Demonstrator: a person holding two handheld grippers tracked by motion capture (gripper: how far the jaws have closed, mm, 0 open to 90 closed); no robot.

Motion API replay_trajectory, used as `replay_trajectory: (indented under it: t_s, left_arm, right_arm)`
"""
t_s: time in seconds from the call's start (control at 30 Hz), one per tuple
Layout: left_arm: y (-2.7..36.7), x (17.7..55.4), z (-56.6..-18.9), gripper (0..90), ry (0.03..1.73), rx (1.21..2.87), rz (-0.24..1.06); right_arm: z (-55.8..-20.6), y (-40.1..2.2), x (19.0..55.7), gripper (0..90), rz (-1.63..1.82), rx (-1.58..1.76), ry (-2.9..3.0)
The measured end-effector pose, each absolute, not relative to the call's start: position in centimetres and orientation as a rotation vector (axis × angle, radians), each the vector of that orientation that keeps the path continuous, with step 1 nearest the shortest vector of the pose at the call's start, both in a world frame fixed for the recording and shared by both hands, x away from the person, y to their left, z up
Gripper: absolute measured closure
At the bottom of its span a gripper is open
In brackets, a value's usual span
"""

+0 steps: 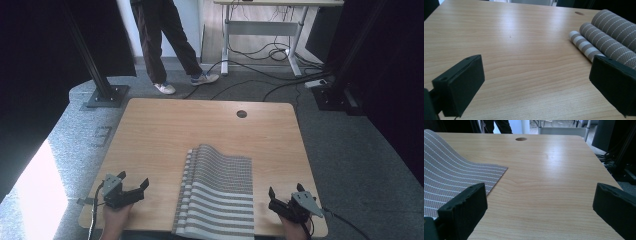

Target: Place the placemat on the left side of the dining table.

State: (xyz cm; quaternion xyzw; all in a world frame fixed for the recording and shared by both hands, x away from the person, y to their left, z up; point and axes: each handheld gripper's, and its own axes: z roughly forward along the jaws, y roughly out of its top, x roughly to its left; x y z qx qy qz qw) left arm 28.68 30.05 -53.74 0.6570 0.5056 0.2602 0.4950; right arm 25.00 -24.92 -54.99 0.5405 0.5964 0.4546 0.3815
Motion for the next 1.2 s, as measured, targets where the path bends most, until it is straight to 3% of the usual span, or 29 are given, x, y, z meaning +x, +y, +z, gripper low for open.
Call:
replay_trajectory:
  t_s: [0.73,1.2]
  left_arm:
    - [22.5,31.3,-50.4,1.5,1.239,1.637,0.41]
    - [15.3,36.4,-48.2,7.4,1.322,1.838,0.223]
  right_arm:
    - [-55.0,-24.9,25.0,0.0,1.164,1.378,1.529]
    - [-55.0,-25.0,25.1,0.0,1.174,1.376,1.535]
